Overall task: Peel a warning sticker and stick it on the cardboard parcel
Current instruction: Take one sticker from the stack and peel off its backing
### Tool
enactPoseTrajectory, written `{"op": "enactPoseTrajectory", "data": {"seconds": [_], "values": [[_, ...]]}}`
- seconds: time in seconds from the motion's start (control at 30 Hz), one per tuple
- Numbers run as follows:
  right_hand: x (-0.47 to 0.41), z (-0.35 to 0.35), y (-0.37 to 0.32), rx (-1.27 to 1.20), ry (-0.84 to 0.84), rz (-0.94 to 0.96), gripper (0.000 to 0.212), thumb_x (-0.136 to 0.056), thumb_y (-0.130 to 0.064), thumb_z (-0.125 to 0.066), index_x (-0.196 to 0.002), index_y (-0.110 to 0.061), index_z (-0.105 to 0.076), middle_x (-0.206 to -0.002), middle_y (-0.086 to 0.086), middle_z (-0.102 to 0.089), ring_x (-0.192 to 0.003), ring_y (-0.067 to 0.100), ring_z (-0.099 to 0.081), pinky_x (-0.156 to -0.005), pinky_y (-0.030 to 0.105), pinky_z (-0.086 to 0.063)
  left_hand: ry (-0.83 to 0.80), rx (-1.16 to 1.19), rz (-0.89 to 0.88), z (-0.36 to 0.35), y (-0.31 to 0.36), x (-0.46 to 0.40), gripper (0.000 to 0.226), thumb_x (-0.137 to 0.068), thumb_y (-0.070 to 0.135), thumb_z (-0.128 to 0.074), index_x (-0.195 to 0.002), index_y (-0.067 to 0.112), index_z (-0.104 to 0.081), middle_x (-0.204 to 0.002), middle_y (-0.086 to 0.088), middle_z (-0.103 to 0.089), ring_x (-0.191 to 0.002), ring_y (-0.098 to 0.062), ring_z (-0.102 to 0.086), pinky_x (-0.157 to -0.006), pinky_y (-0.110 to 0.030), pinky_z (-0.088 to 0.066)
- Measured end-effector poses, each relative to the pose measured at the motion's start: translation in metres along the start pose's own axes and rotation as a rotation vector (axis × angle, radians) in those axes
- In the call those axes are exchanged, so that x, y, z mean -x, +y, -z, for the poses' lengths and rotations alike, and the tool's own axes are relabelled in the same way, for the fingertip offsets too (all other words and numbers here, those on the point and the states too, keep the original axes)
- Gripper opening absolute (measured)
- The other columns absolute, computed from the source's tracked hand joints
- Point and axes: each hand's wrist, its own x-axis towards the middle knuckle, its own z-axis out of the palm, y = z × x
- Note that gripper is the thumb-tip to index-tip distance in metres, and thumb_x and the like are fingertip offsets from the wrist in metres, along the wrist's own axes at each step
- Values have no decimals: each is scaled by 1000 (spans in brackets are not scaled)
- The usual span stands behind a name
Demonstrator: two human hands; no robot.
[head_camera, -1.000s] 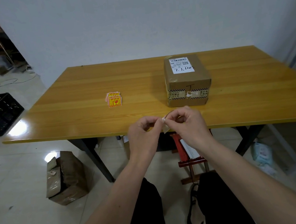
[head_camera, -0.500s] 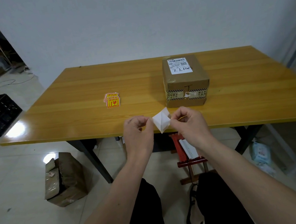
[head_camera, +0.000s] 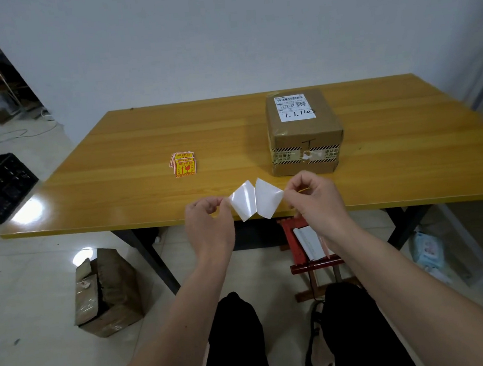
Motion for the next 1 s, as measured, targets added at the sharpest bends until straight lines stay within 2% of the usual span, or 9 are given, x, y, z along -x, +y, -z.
{"op": "enactPoseTrajectory", "data": {"seconds": [0.23, 0.37, 0.53, 0.7, 0.73, 0.9, 1.0], "values": [[-9, 4, 6, -14, 62, 10, 3, -79, -5, -59, -76, -3, -60, -74, 4, -57, -71, 17, -51, -66, 31, -45, 47, -74, 22, 6, -1, -5, 10, -86, 22, -63, -90, 18, -70, -106, 1, -59, -95, -9, -48, -79, -24, -33], [-19, 4, 7, 16, 119, 61, 4, -77, -4, -59, -75, -1, -59, -74, 6, -57, -66, 17, -49, -63, 30, -43, 58, -50, 54, 9, -3, -12, 12, -85, 27, -65, -91, 18, -71, -107, -1, -56, -96, -11, -48, -81, -26, -37], [-45, -12, 14, 362, 73, 204, 17, -80, -10, -60, -67, -20, -54, -88, 1, -53, -72, 11, -49, -65, 23, -40, 53, 36, 94, 8, -2, -20, 14, -83, 30, -67, -92, 20, -72, -101, 3, -56, -82, -8, -49, -73, -25, -36], [-78, -34, 33, 723, 14, 178, 11, -88, -24, -58, -80, -16, -58, -96, 1, -53, -80, 19, -56, -61, 31, -45, -3, 158, 180, 1, -3, -33, 2, -79, 30, -71, -78, 29, -70, -100, 1, -67, -89, -13, -60, -82, -31, -50], [-83, -38, 35, 760, 4, 162, 11, -88, -25, -57, -82, -15, -59, -98, 2, -55, -80, 20, -56, -61, 31, -44, -5, 165, 190, 0, -4, -35, 6, -79, 30, -71, -74, 32, -68, -100, 2, -67, -91, -13, -60, -84, -33, -50], [-101, -51, 37, 744, -1, 85, 14, -90, -22, -56, -91, -14, -67, -102, 5, -64, -92, 23, -60, -68, 32, -47, -4, 177, 199, -2, -4, -46, 10, -82, 29, -69, -74, 34, -66, -97, 6, -67, -91, -10, -59, -78, -27, -46], [-103, -50, 38, 644, -35, 103, 22, -88, -8, -56, -105, -16, -67, -100, 1, -56, -89, 17, -54, -71, 29, -43, -20, 219, 195, -2, -2, -49, 15, -85, 25, -67, -72, 33, -66, -85, 11, -67, -83, -5, -59, -71, -21, -43]]}}
